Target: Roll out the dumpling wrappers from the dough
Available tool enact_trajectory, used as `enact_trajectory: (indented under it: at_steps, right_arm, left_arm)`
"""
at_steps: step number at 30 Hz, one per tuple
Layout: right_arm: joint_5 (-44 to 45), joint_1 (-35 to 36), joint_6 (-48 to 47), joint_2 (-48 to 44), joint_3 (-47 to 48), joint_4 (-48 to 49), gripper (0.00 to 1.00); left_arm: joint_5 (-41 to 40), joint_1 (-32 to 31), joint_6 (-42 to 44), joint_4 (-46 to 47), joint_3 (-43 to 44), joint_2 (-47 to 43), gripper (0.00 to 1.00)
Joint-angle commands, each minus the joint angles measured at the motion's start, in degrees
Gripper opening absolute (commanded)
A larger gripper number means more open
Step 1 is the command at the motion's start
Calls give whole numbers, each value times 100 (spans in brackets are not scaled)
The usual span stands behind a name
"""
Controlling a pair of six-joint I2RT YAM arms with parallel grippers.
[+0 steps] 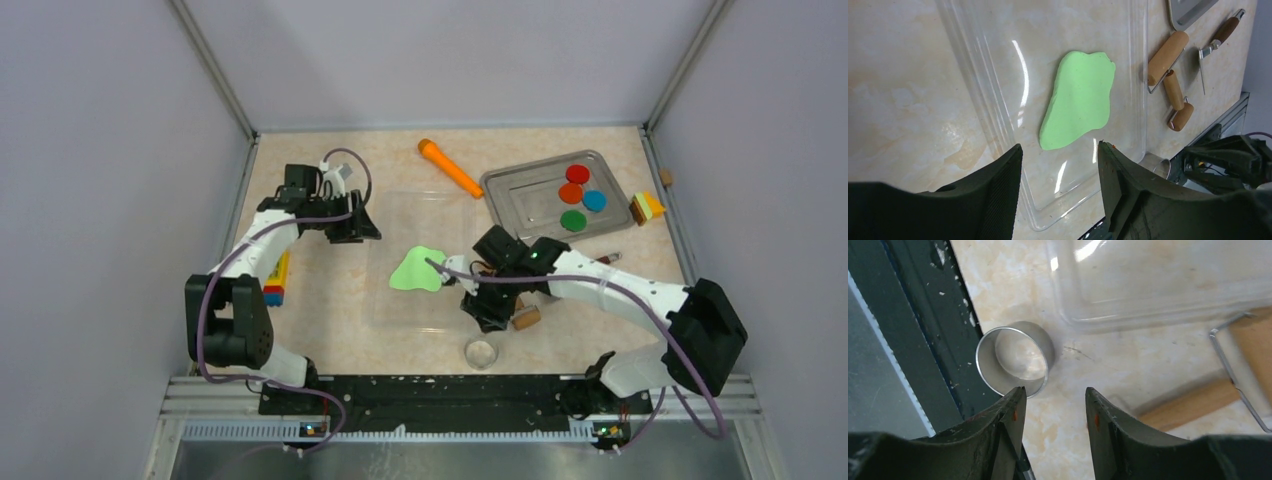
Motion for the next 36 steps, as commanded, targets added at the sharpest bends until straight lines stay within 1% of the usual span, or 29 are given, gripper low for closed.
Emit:
enact_trajectory:
  at_steps: [1, 4, 8, 12, 13, 19, 22, 24, 25, 36]
  right_arm:
    - [723, 807, 157, -6, -213, 405, 50]
    - [1121, 1015, 102, 54, -233, 487, 51]
    - [1283, 1288, 48, 181, -275, 603, 47]
    - [1421, 1353, 10, 349, -315, 706, 44]
    - [1439, 1353, -20, 394, -331, 711, 43]
    - [1430, 1411, -89, 436, -387, 633, 39]
    - [1528, 1419, -143, 430, -479, 657, 35]
    - [1562, 1422, -169, 436, -524, 640, 29]
    - [1565, 1420, -177, 429, -533, 629, 27]
    - [1505, 1417, -188, 574, -539, 683, 26]
  left_arm:
    - [-214, 114, 291, 15, 277, -112, 59]
    - [-329, 209, 383, 13, 377, -95, 59]
    - [-330, 313, 388, -12, 325, -129, 59]
    - [-311, 311, 376, -30, 176, -274, 59]
    - [-297, 445, 375, -38, 146, -312, 59]
    - [-313, 495, 400, -31, -39, -542, 59]
    - [-282, 509, 382, -15, -107, -609, 59]
    - [-267, 509, 371, -13, -137, -637, 59]
    - [-261, 509, 357, -13, -150, -658, 59]
    - [-208, 511, 291, 92, -375, -852, 59]
